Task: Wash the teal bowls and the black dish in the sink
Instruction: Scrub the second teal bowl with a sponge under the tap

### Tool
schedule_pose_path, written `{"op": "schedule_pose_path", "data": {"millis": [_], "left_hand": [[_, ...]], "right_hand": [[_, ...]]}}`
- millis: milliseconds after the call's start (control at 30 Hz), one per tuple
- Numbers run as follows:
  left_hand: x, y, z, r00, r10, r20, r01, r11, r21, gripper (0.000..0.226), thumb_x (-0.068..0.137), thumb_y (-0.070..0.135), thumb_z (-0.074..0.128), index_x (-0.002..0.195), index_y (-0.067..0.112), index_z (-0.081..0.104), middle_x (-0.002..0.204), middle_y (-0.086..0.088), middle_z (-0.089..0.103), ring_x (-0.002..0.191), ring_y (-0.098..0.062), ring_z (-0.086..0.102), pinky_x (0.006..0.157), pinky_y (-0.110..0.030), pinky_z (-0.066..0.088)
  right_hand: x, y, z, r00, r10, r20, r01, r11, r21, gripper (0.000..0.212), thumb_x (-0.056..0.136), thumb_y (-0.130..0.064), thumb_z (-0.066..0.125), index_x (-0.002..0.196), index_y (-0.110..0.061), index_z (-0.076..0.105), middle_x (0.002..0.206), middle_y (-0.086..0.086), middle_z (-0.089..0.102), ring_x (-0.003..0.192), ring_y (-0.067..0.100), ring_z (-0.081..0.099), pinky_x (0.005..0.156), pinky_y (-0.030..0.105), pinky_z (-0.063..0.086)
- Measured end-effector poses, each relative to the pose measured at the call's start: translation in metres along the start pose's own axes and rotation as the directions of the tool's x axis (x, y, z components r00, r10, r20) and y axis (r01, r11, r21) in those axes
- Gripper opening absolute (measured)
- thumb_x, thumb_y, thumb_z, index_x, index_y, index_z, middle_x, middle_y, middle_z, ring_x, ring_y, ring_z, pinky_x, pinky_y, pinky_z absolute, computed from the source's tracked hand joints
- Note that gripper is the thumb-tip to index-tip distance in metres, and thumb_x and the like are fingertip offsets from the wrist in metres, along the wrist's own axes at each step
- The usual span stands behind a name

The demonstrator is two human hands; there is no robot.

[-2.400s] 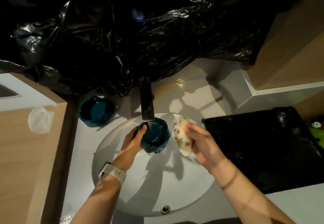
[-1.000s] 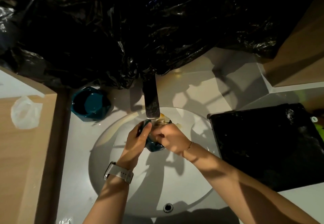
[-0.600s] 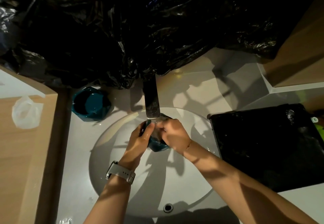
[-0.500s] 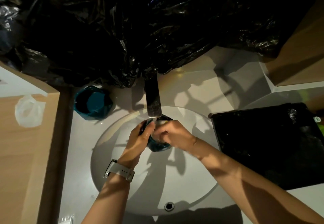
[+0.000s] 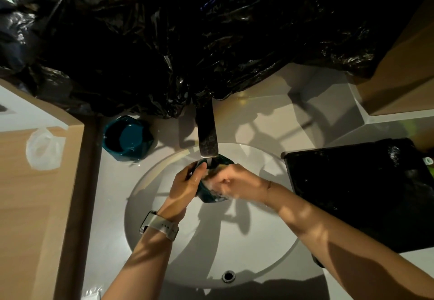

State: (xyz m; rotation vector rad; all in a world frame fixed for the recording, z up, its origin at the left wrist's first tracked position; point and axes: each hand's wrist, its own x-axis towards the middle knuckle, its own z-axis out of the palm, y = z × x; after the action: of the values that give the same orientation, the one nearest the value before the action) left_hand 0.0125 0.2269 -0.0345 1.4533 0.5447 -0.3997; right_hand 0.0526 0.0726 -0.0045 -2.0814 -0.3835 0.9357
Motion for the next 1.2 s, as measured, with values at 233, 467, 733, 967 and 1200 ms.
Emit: {"op": "schedule_pose_path", "data": {"millis": [233,467,733,967,1200], "left_hand": [[0.002,-0.001,0.001,1.000,0.019,-0.023,-0.018,0.999,0.042,0.020,0.097,0.036,0.057,0.115,0.029,0.063,0.110,0.006,0.069,0.101,-0.011,0.066,0.085,-0.028,0.056],[0.003,-0.004,-0.001,0.994,0.071,-0.077,-0.056,0.983,0.176,0.019,0.094,0.044,0.060,0.108,0.032,0.066,0.106,0.005,0.072,0.102,-0.017,0.067,0.098,-0.044,0.052],[-0.005,-0.011,-0.005,0.979,0.008,-0.203,0.004,0.998,0.062,0.050,0.078,0.060,0.063,0.115,0.026,0.067,0.115,0.001,0.072,0.110,-0.024,0.065,0.101,-0.050,0.051],[-0.031,-0.006,0.006,0.984,-0.007,-0.177,0.010,1.000,0.011,0.016,0.094,0.039,0.062,0.107,0.032,0.069,0.108,0.009,0.070,0.112,-0.019,0.061,0.105,-0.046,0.047],[-0.036,-0.006,0.026,0.995,0.025,-0.092,-0.018,0.997,0.074,0.029,0.084,0.054,0.060,0.109,0.039,0.068,0.110,0.007,0.073,0.108,-0.018,0.066,0.099,-0.047,0.052]], "right_hand": [[0.006,-0.004,-0.001,0.988,0.056,-0.147,-0.054,0.998,0.017,0.018,0.086,0.001,0.051,0.097,0.004,0.064,0.100,0.010,0.062,0.095,0.028,0.056,0.078,0.021,0.048],[-0.010,0.014,0.026,0.963,0.056,-0.263,0.039,0.938,0.344,0.010,0.078,0.007,0.062,0.083,0.016,0.063,0.077,0.012,0.058,0.063,-0.003,0.051,0.064,0.012,0.041],[-0.067,0.048,0.009,0.859,0.368,-0.357,0.147,0.490,0.860,0.038,0.079,-0.030,0.071,0.091,0.006,0.066,0.075,0.013,0.070,0.067,0.020,0.065,0.054,0.027,0.055],[-0.059,0.033,0.014,0.788,0.459,-0.410,0.220,0.412,0.884,0.018,0.097,-0.024,0.049,0.084,-0.015,0.058,0.075,-0.004,0.065,0.074,0.018,0.059,0.064,0.029,0.043],[-0.044,0.026,0.028,0.872,0.168,-0.460,0.192,0.746,0.637,0.024,0.101,-0.012,0.044,0.093,0.002,0.062,0.090,-0.002,0.058,0.083,-0.003,0.058,0.076,0.011,0.044]]}}
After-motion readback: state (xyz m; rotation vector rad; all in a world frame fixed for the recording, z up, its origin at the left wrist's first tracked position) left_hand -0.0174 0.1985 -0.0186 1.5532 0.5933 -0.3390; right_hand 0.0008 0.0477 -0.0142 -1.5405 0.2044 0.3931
